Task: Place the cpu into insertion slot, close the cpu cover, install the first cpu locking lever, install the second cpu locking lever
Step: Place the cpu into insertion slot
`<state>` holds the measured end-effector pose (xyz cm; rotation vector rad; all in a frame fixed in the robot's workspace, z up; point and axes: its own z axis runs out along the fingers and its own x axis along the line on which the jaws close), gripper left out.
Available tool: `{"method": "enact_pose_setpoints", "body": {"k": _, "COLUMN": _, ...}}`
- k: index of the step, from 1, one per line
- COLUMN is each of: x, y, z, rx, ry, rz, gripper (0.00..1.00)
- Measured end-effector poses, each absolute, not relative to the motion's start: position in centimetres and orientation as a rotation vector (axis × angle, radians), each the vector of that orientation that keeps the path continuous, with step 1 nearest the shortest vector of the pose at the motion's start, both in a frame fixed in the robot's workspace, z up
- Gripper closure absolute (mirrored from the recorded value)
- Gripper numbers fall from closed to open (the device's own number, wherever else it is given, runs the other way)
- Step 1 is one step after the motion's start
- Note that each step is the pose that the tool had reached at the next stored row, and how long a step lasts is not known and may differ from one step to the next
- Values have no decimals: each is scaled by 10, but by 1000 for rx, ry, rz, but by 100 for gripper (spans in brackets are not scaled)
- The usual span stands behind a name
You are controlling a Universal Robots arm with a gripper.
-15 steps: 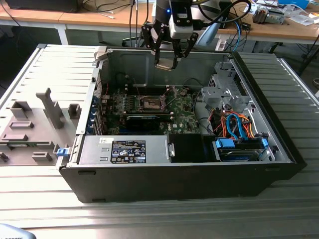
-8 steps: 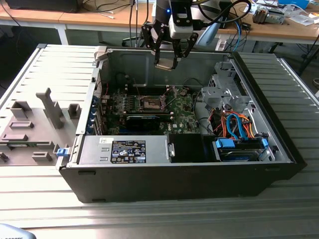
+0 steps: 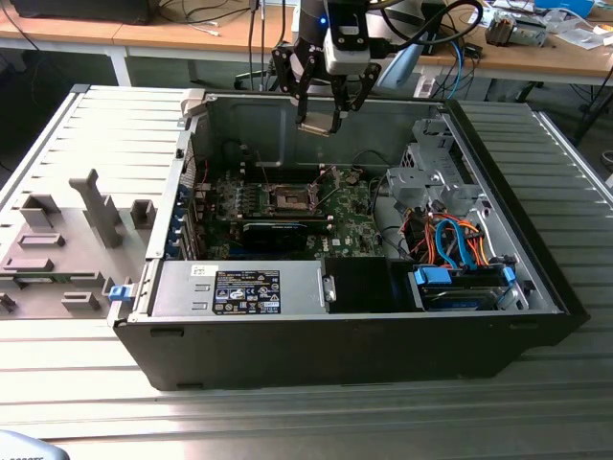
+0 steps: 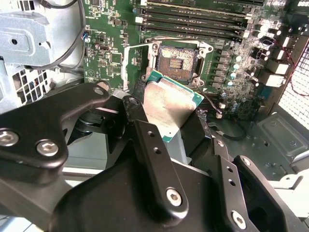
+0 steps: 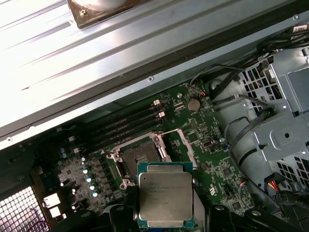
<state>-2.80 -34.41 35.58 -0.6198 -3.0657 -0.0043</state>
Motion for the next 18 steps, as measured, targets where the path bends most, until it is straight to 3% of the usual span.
{"method": "enact_pose_setpoints", "body": {"k": 18, "x": -28, "y": -344, "z": 356, "rx": -640, "ry": -3061, "rz": -11, "gripper": 45}}
